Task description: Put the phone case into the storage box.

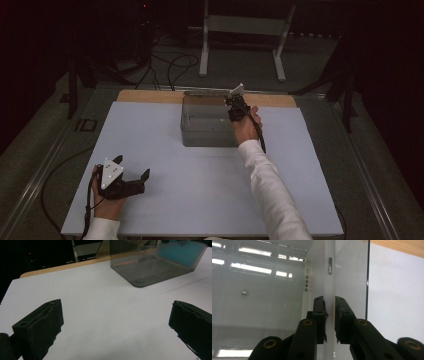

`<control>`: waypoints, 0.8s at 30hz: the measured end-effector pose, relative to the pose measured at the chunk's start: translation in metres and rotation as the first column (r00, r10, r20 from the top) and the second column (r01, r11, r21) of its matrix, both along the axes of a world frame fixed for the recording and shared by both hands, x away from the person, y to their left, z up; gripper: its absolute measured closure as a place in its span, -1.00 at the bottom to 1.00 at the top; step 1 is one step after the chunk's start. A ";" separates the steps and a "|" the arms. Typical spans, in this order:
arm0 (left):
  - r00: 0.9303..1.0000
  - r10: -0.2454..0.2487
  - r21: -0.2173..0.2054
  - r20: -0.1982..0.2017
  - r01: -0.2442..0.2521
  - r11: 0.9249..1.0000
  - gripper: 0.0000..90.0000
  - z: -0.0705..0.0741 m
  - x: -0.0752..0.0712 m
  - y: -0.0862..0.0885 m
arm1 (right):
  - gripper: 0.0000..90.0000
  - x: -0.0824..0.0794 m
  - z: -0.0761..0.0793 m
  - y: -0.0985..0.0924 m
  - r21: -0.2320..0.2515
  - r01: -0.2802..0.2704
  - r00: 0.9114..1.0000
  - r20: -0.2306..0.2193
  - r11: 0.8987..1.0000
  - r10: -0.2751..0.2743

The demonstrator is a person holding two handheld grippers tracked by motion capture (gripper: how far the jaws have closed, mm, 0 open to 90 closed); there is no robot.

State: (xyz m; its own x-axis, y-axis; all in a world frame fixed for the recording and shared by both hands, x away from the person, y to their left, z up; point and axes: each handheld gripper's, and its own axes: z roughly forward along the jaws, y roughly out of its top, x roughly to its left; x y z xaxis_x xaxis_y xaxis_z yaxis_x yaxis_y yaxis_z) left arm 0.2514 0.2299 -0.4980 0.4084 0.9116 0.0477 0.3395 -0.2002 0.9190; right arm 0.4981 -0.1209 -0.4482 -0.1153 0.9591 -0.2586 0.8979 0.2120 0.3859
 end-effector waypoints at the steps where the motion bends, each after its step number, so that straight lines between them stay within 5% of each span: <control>1: 1.000 0.000 0.000 0.000 0.000 1.000 -0.99 0.000 0.000 0.000 | 0.80 0.000 0.000 0.000 -0.007 -0.006 1.000 0.002 1.000 0.006; 13: 1.000 -0.003 0.004 -0.003 0.003 1.000 -0.99 0.000 0.000 -0.001 | 0.79 -0.001 0.000 0.002 -0.023 -0.014 1.000 0.015 1.000 0.014; 24: 1.000 -0.002 0.003 -0.002 0.002 1.000 -0.99 0.000 0.000 0.000 | 0.56 -0.004 0.004 0.003 -0.013 -0.053 0.997 0.051 0.999 0.053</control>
State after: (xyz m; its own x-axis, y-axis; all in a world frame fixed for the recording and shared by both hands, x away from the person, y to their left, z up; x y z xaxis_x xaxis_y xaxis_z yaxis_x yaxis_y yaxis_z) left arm 0.2517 0.2295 -0.4983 0.4103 0.9106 0.0495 0.3412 -0.2036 0.9177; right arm 0.4938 -0.1180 -0.4443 -0.1523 0.9489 -0.2765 0.8641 0.2636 0.4288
